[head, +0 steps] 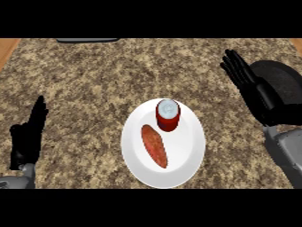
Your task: Pick the can from the plate and place it in the pan
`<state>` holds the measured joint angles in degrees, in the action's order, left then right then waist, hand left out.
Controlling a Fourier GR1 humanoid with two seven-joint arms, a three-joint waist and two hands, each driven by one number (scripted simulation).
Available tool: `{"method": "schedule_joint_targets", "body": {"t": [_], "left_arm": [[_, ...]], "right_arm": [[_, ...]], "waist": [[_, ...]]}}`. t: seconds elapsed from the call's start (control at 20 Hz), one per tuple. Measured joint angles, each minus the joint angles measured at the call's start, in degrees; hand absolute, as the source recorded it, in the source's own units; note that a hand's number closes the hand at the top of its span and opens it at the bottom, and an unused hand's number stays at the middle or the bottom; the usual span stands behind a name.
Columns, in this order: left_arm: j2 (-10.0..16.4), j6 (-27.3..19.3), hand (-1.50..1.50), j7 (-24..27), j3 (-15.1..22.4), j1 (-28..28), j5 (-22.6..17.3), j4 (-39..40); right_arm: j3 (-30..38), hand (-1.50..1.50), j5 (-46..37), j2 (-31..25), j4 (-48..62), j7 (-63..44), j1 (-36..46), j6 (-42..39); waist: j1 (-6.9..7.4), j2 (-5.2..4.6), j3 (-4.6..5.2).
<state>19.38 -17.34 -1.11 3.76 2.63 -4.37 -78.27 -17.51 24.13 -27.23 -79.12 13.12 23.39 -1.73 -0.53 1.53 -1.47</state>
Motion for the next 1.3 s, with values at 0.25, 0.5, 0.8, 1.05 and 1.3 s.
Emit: {"method": "schedule_joint_targets", "body": {"t": [0.25, 0.5, 0.8, 1.05, 1.3], "left_arm": [[-3.21, 5.37, 0.0, -1.13, 4.08, 2.56, -2.79, -2.12], [-7.81, 11.11, 0.0, -3.59, 8.63, 3.73, -7.36, -3.75], [-8.59, 15.47, 0.0, -7.02, 8.61, 3.79, -12.27, -6.21], [-8.85, 15.69, 0.0, -8.15, 8.6, 3.44, -12.89, -6.46], [-8.89, 15.64, 0.0, -8.93, 8.36, 3.36, -13.23, -6.46]], "right_arm": [[-8.08, 1.5, -7.92, 1.43, -1.54, -1.81, 8.95, -2.82], [-15.12, -1.5, -24.36, -0.73, -1.1, 0.06, 19.5, -0.89], [-17.93, -1.5, -34.1, 6.11, 8.46, 9.7, 25.63, 2.99], [-27.37, -1.5, -45.19, 4.93, 9.99, 1.94, 31.22, -2.41], [-37.14, -1.5, -56.26, 5.18, 10.3, -10.21, 37.73, -11.1]], "waist": [[2.38, -1.23, 1.23], [3.79, -1.18, 1.87], [2.99, -1.79, 1.56], [1.99, -1.25, 1.67], [1.28, -0.62, 1.77]]}}
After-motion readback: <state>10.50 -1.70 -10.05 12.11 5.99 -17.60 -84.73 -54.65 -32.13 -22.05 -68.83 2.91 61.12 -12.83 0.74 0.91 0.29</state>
